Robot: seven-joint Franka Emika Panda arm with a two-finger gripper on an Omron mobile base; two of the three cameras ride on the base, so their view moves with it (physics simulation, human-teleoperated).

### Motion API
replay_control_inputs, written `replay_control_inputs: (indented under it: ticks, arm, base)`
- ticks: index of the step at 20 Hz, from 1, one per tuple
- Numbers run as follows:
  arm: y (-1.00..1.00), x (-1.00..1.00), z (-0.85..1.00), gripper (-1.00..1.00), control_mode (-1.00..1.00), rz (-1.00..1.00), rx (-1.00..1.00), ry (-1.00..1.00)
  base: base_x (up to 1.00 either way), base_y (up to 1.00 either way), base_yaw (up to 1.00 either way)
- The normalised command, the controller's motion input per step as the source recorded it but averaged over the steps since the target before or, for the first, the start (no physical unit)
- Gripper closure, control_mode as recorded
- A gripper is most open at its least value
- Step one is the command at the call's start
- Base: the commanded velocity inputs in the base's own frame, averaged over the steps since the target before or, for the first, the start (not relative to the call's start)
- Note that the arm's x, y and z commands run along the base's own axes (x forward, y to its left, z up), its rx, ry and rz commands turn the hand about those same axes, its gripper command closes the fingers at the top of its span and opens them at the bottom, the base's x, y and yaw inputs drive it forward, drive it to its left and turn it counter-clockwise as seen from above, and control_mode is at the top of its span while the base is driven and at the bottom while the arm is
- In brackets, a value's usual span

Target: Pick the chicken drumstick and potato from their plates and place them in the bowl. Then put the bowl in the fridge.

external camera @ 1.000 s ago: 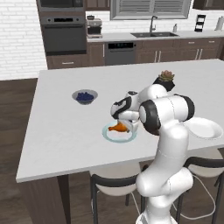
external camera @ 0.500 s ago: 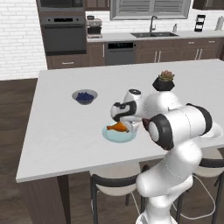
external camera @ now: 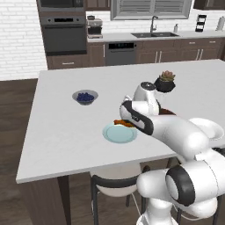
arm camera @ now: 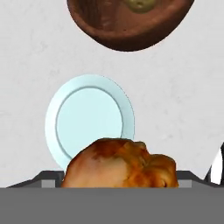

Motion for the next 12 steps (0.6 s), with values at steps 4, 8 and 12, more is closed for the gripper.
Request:
replay_control_inputs:
  ticks: [4,8,12]
  arm:
    - [-0.76,-0.23,0.71,1.00,-1.00,0.03,-0.08,-0.02]
    - [-0.98,-0.05,0.23,1.00,-1.00,0.01,-0.01,0.00]
    - [-0.87,0.04,0.25,1.00,-1.00,0.00,0.00,0.01]
  base:
    - [0.00,0.00,0.00]
    - [0.00,0.00,0.00]
    - [0.00,0.00,0.00]
